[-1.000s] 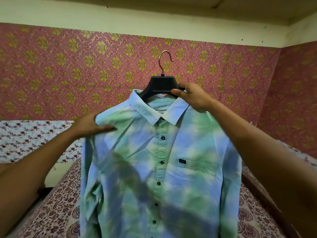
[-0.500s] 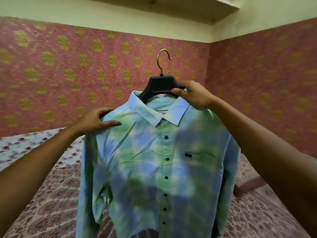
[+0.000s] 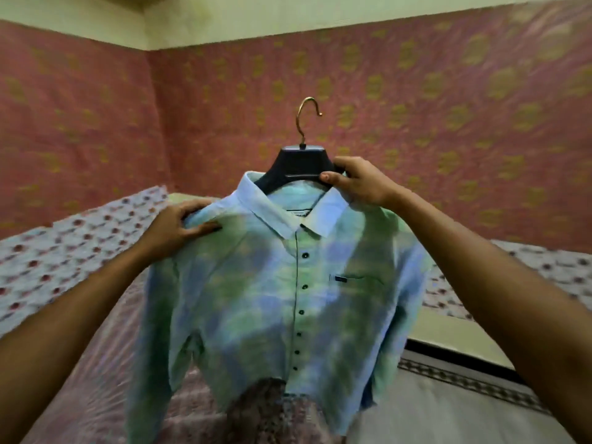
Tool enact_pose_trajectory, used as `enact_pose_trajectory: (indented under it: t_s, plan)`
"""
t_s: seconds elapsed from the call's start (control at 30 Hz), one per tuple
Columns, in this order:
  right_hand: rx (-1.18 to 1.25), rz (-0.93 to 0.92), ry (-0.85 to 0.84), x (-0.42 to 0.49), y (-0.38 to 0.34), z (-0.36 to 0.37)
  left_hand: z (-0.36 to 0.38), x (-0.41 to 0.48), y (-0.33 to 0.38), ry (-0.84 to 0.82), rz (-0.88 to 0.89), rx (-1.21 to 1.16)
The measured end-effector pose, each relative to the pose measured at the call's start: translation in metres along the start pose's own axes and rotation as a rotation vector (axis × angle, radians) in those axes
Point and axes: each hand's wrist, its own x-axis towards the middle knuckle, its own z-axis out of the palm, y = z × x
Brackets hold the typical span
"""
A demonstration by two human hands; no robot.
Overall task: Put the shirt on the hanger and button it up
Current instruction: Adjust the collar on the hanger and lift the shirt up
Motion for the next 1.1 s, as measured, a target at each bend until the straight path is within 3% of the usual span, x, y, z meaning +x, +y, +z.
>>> enact_pose_trajectory:
  t_s: [0.3,0.63,0.87,1.1]
  plan:
    - [-0.135,0.266,0.191,-0.163,0.128,-0.182,0.210,0.111,0.155,-0.130,0.314,-0.253]
    - [-0.305,0.517,0.266,-0.304,0.248,-0.356,0.427,0.193,0.330,-0.245,0.430,-0.497]
    - [-0.326,0.596,0.317,-0.355,0.327,-0.425,0.533,0.250,0.414,-0.318,0.486,-0.596]
    - [-0.427,0.620,0.513,-0.355,0.440,-0.483,0.634,0.351,0.467,-0.349,0.550,-0.665]
